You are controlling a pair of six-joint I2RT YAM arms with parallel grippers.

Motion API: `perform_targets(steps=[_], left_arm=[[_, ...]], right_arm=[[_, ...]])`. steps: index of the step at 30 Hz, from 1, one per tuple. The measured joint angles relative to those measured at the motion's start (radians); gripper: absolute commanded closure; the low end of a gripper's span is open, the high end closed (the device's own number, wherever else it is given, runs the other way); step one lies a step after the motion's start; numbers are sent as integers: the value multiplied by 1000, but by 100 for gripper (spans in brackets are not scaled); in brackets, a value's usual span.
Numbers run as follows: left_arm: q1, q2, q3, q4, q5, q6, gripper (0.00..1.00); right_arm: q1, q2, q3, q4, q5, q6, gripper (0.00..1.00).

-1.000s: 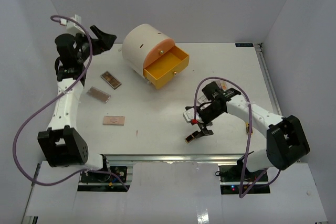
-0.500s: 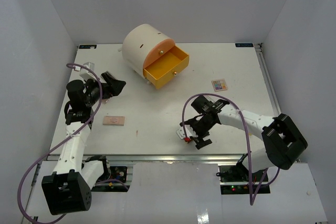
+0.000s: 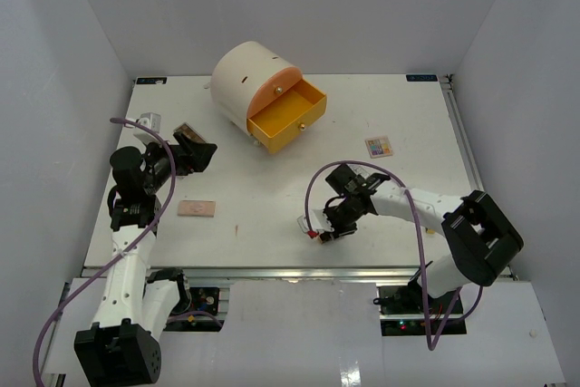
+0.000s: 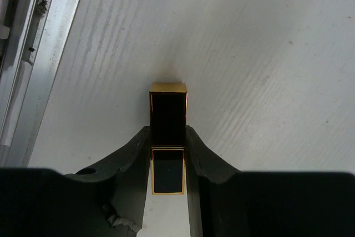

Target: Organize the makeup

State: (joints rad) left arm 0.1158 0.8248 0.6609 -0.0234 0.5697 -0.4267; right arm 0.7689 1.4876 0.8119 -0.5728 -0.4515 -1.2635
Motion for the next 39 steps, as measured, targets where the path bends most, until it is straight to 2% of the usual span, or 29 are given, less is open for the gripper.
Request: perform_targets(steps=[5,13,17,23,25,26,27,28,31,39], left_arm=[[0,-4,0,-1,0,0,3],[0,-10,0,-2,-2,0,3],[0,-10,0,-4,-5,1,3],[0,-9,0,-7,-9,4,3],[0,-9,0,-7,-9,5,3],[0,-8,0,-7,-9,6,3],[0,-8,0,-7,-9,6,3],[0,-7,0,-8,-10,7,3],[0,-5,0,-8,-12,8,3],[0,3,-1,-11,-8,7,3]], right_arm=[[-1,22,116,-40,37,46,80],[-7,105,507,3,144,110,81],[-8,196,716,22,208,112,82],[-9,292,917,54,301,111,79],[-10,327,960,70,330,109,73],[-10,345,977,77,344,108,60],[-10,364,991,82,355,108,43],[-10,382,1003,86,366,108,35],[-14,426,1011,111,390,108,24],[-59,436,990,165,355,213,19]])
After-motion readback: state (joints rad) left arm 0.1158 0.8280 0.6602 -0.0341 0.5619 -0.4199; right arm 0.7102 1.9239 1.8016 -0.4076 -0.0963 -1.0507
